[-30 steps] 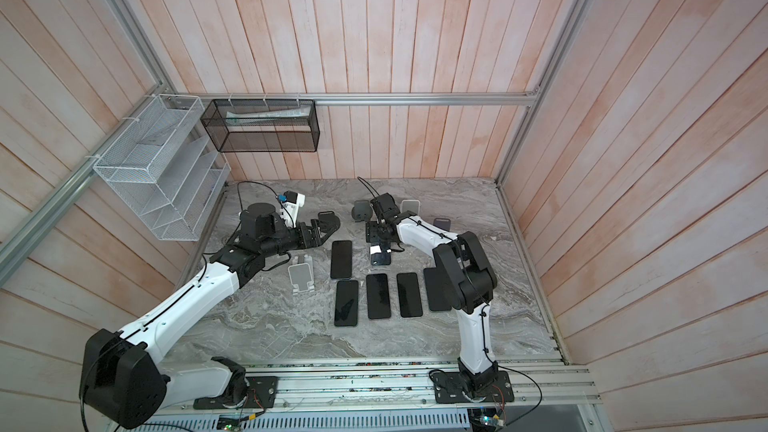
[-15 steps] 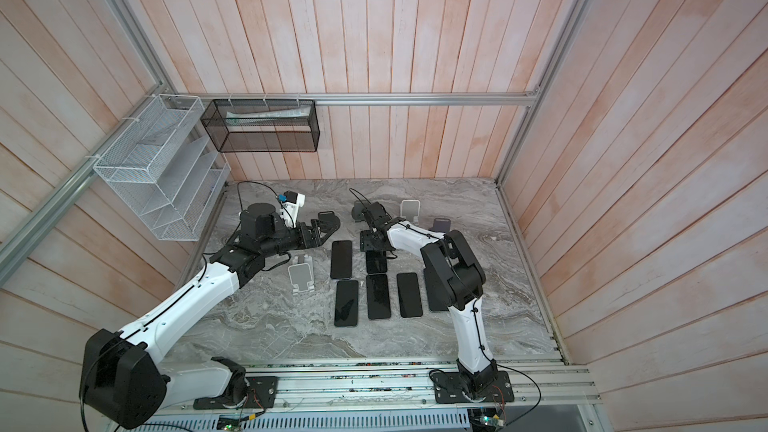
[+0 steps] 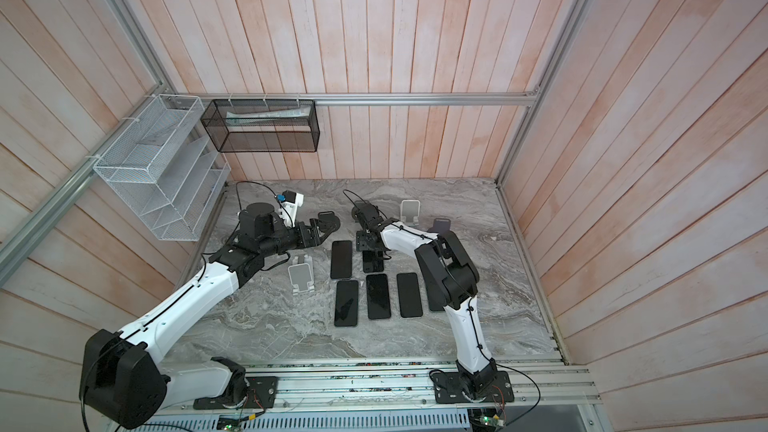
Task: Remove the phone from the phone stand
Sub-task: 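Carry the teal-edged phone toward the robot and lay it flat beside the row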
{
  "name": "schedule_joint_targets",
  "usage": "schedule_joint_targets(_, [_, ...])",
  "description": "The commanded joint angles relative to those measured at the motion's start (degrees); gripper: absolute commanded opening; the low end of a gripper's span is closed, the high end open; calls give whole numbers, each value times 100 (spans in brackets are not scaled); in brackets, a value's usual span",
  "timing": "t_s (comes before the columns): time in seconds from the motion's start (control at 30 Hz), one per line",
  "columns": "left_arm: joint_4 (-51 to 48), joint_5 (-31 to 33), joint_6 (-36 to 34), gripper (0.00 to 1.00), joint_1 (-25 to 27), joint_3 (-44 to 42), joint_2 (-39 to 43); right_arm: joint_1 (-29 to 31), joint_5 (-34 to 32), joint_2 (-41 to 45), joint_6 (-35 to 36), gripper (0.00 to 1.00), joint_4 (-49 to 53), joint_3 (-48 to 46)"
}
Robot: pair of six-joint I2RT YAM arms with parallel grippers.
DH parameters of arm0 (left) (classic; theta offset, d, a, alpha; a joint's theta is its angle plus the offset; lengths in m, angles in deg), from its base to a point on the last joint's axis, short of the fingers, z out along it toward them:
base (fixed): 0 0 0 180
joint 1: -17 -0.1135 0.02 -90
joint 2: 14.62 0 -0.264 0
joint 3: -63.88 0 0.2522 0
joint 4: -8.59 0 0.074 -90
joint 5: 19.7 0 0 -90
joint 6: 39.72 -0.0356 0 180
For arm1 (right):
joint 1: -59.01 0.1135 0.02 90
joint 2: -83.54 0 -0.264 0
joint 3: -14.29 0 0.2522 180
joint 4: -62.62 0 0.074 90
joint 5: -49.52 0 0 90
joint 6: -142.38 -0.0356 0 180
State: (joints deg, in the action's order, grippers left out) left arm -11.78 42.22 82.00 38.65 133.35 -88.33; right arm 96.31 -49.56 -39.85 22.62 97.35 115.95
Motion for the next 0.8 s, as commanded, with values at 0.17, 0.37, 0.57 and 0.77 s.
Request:
schedule_joint_targets(0.17, [116, 13, 12, 100, -28, 102, 128, 151, -301, -249, -249, 72, 158, -251])
schedule_joint_targets(0.37, [126, 66, 4, 100, -25, 84, 162, 148, -349, -166, -268, 76, 100, -418])
schedule_joint_targets(0.57, [143, -24, 45, 100, -22, 90, 126, 151, -356, -163, -254, 78, 190, -389])
schedule_joint_targets(0.77, [160, -31, 53, 100, -21, 76, 168, 149, -355, -160, -211, 79, 244, -408])
